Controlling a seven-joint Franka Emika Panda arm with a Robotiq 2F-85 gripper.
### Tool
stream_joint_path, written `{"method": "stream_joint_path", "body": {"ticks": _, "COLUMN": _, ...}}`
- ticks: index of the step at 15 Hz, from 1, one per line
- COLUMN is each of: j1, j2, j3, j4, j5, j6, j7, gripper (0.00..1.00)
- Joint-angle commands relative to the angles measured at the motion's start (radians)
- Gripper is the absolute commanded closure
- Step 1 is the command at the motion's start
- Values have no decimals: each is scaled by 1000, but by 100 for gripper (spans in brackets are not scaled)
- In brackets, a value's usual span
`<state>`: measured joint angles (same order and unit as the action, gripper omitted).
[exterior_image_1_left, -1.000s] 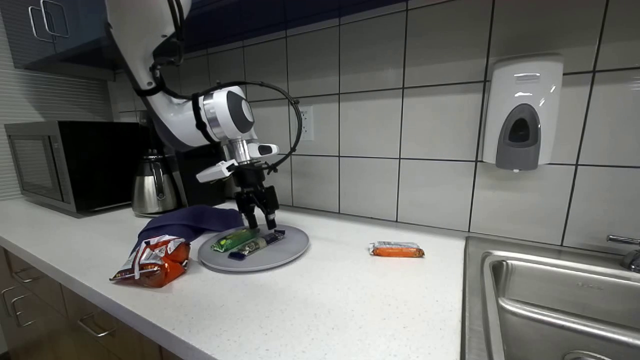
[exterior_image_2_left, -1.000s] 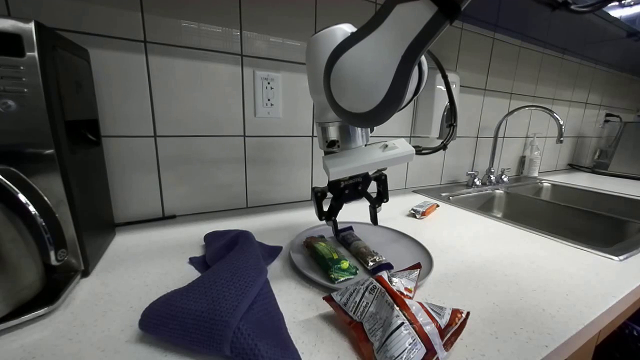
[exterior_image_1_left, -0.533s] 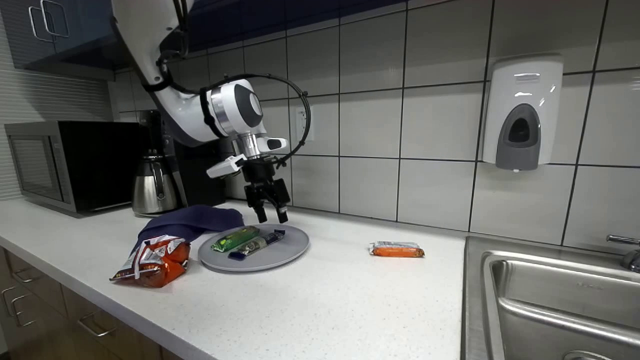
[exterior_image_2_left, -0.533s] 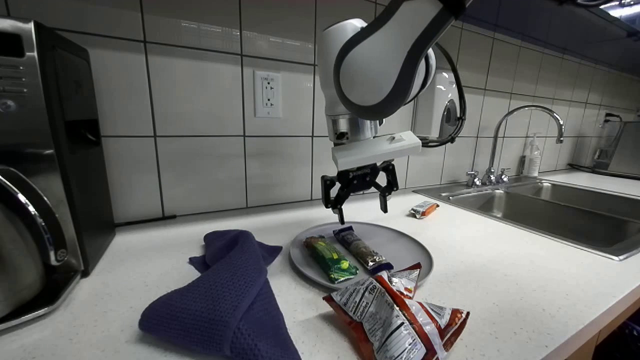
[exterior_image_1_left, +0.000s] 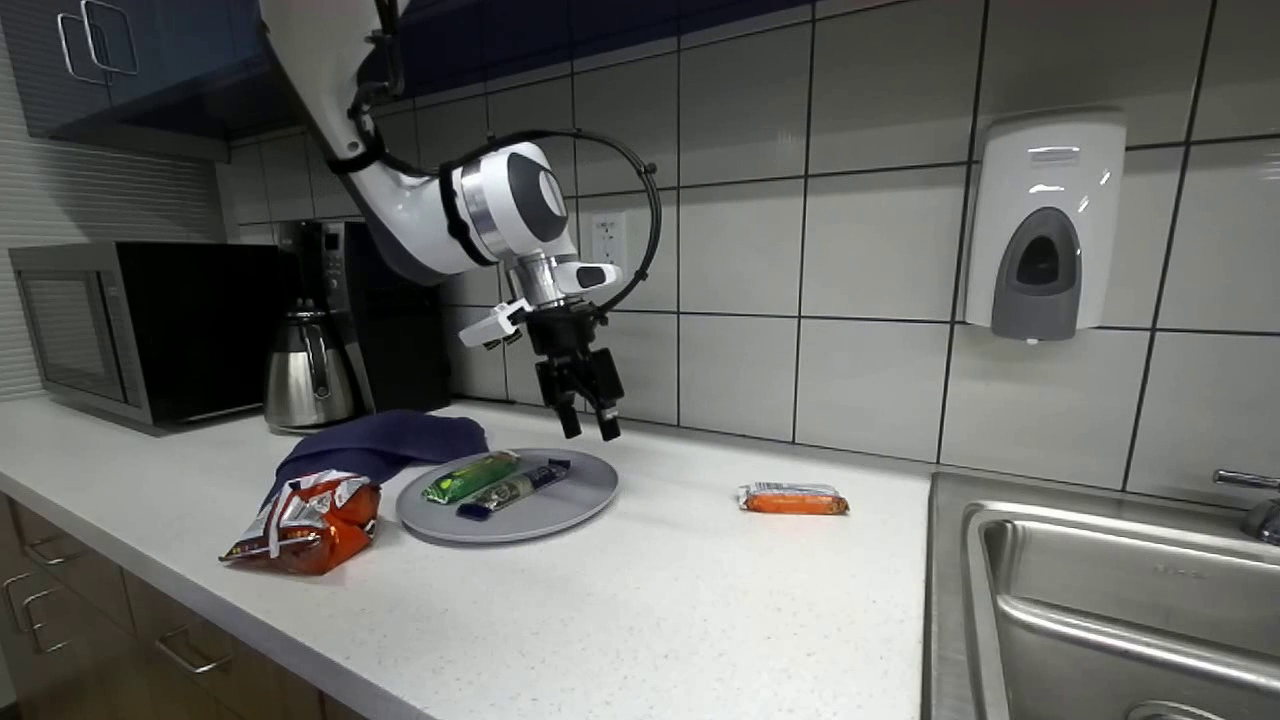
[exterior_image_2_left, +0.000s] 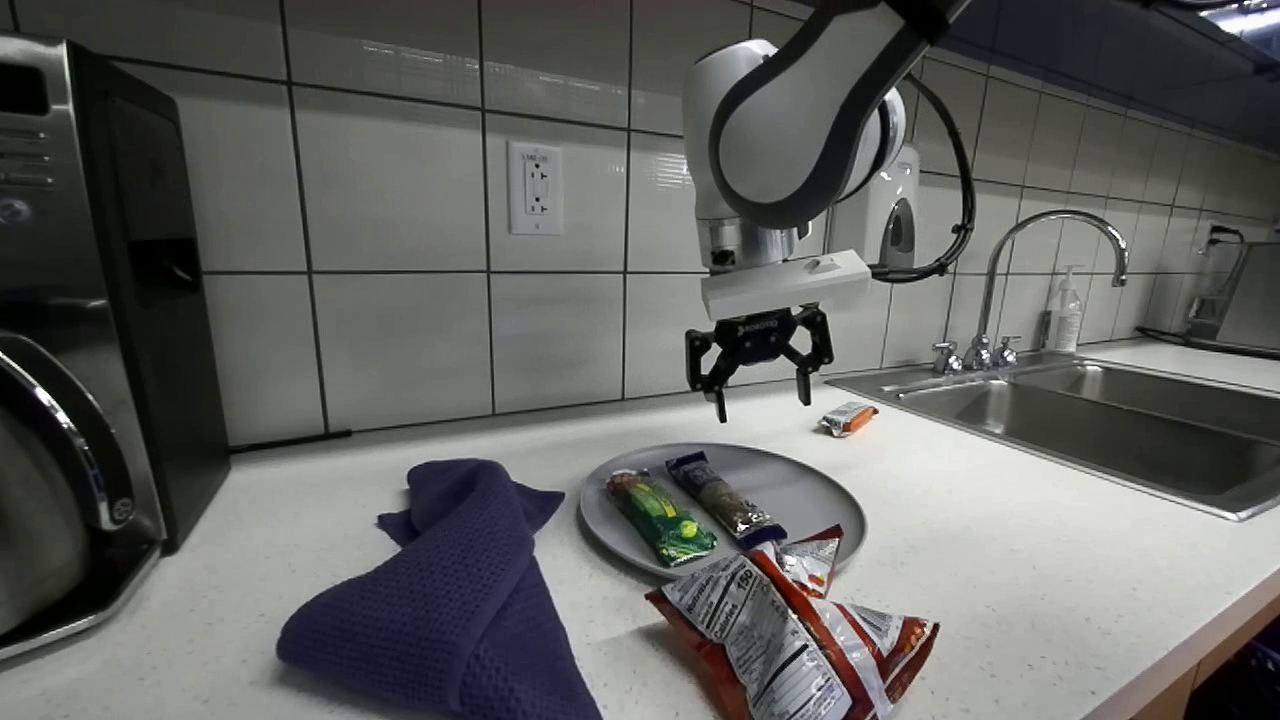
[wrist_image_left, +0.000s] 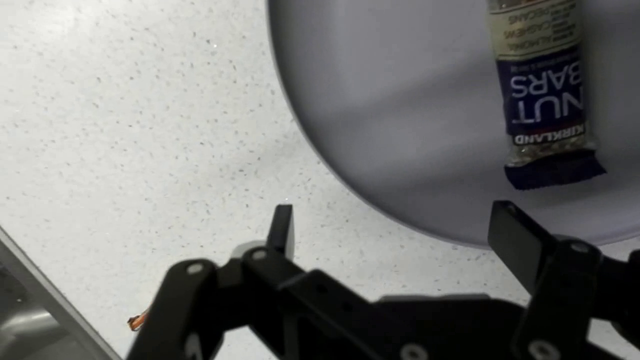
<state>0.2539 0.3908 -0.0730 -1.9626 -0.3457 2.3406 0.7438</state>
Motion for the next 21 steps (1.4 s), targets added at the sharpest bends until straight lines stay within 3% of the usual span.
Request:
{"method": "stream_joint_path", "body": {"ticks": 1, "j1": -40, "j2": -26, "j3": -8, "j4": -4, "j5": 26, "j6": -7, "j7": 1, "gripper": 0}}
{"method": "stream_joint_path", "body": {"ticks": 12, "j1": -142, "j2": 26, "j3": -53, "j4": 65, "j5": 104, "j6": 26, "j7": -6, "gripper": 0}}
{"method": "stream_joint_path", "body": {"ticks": 21, "j1": -216, "j2": 127, "j3": -83, "j4": 179, "j5": 234, "j6": 26, "j7": -10, "gripper": 0}}
